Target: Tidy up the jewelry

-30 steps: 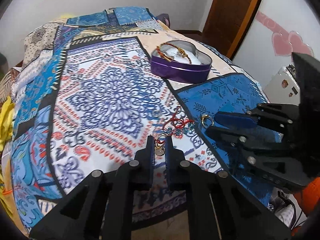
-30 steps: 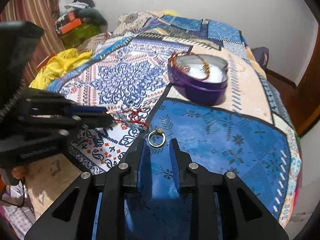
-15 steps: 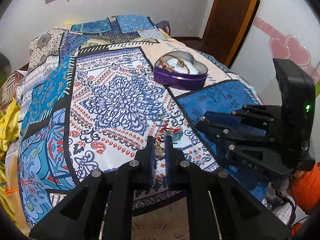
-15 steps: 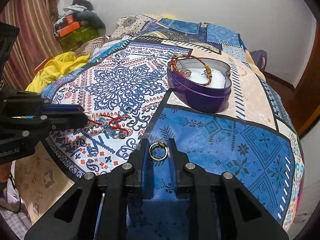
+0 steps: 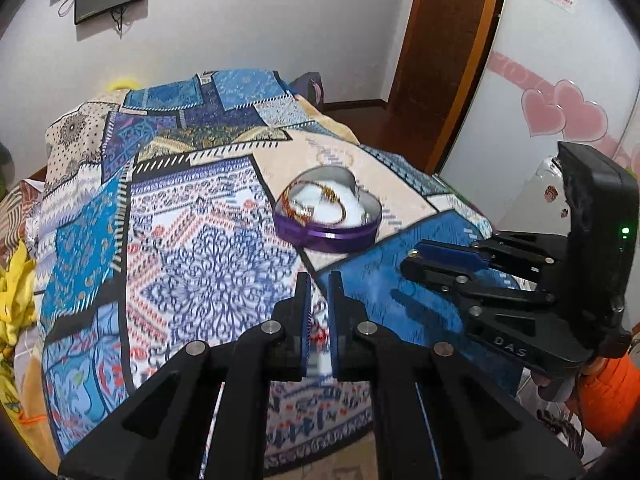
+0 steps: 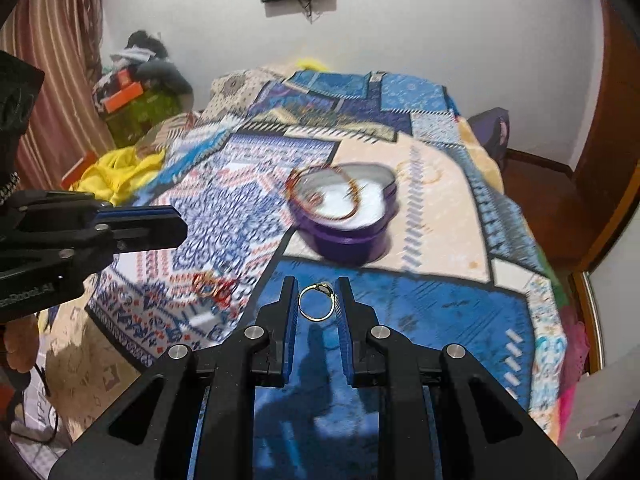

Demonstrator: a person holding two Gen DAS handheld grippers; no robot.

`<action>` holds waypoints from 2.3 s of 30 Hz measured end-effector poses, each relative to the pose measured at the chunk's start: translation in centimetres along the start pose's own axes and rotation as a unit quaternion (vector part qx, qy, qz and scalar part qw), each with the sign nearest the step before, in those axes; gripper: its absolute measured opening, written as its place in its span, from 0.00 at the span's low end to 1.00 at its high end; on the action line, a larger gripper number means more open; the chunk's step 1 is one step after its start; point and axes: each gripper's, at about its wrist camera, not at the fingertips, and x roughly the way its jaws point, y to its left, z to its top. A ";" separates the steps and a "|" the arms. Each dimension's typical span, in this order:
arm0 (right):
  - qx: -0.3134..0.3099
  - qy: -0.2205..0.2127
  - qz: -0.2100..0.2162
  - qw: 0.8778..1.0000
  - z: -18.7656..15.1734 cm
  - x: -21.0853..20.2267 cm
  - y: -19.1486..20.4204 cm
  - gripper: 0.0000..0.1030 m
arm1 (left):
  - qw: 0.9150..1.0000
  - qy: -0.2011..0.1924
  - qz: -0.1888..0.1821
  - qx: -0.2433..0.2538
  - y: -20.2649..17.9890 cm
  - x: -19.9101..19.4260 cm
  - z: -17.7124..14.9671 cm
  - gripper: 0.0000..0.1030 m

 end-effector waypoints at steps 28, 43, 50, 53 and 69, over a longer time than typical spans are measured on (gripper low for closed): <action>0.019 0.003 0.011 1.000 -0.4 0.0 -1.4 0.16 | 0.996 0.084 0.009 -0.017 1.1 4.9 -3.9 0.26; 0.017 0.009 0.016 1.000 -0.5 0.5 -1.1 0.16 | 0.998 0.053 0.012 -0.004 0.9 2.9 -3.1 0.17; 0.020 0.001 0.015 1.000 0.0 0.5 -1.2 0.16 | 1.000 0.030 0.009 -0.002 0.7 2.1 -1.5 0.15; 0.022 -0.006 0.015 1.000 0.6 0.4 -1.3 0.16 | 1.000 0.027 0.008 0.002 0.5 2.0 -0.8 0.03; 0.027 -0.030 0.016 0.999 2.4 0.5 -2.2 0.16 | 0.997 0.077 0.000 0.001 0.7 4.9 -0.7 0.34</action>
